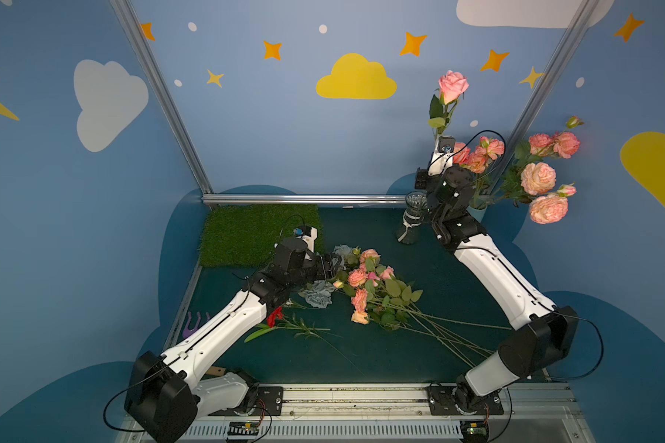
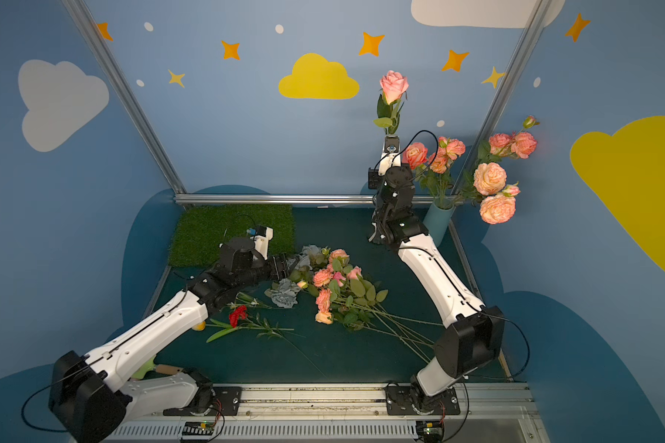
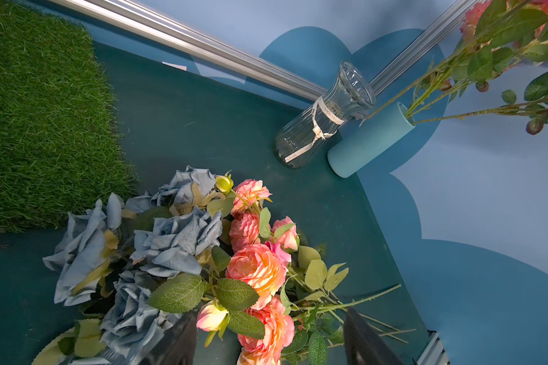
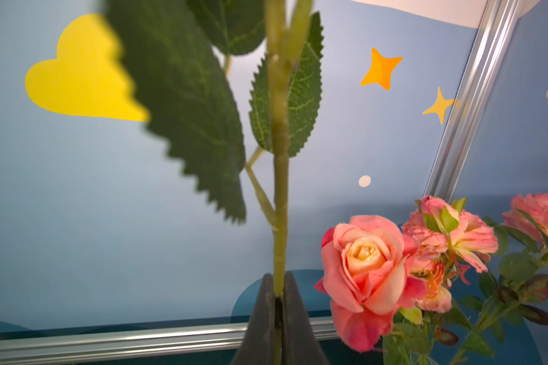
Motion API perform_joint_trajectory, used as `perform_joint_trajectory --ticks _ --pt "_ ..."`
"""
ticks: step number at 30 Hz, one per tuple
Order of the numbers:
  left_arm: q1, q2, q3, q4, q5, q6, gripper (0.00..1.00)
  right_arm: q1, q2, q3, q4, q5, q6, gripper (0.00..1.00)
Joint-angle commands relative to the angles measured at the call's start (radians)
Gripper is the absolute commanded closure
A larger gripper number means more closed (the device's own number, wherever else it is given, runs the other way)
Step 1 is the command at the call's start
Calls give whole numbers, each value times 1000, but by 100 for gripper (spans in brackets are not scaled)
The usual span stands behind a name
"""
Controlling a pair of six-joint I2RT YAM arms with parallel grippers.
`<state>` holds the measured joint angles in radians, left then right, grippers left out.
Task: Place the pink flowers into the vase
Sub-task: Place the flower in the vase.
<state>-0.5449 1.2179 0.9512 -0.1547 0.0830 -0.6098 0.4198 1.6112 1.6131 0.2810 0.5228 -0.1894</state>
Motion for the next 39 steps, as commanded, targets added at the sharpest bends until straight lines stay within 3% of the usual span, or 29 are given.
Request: perform_joint_trajectory --ticks 1,10,24,39 --pt "10 22 -6 45 33 1 27 -25 34 39 141 -24 -54 100" --pt "32 85 -14 89 81 -14 27 -76 109 184 137 -68 -25 100" --pt "59 134 -6 102 85 -36 27 -105 261 439 -124 -148 91 100" --pt "127 68 -36 26 -19 -113 27 -131 310 278 -214 -143 192 100"
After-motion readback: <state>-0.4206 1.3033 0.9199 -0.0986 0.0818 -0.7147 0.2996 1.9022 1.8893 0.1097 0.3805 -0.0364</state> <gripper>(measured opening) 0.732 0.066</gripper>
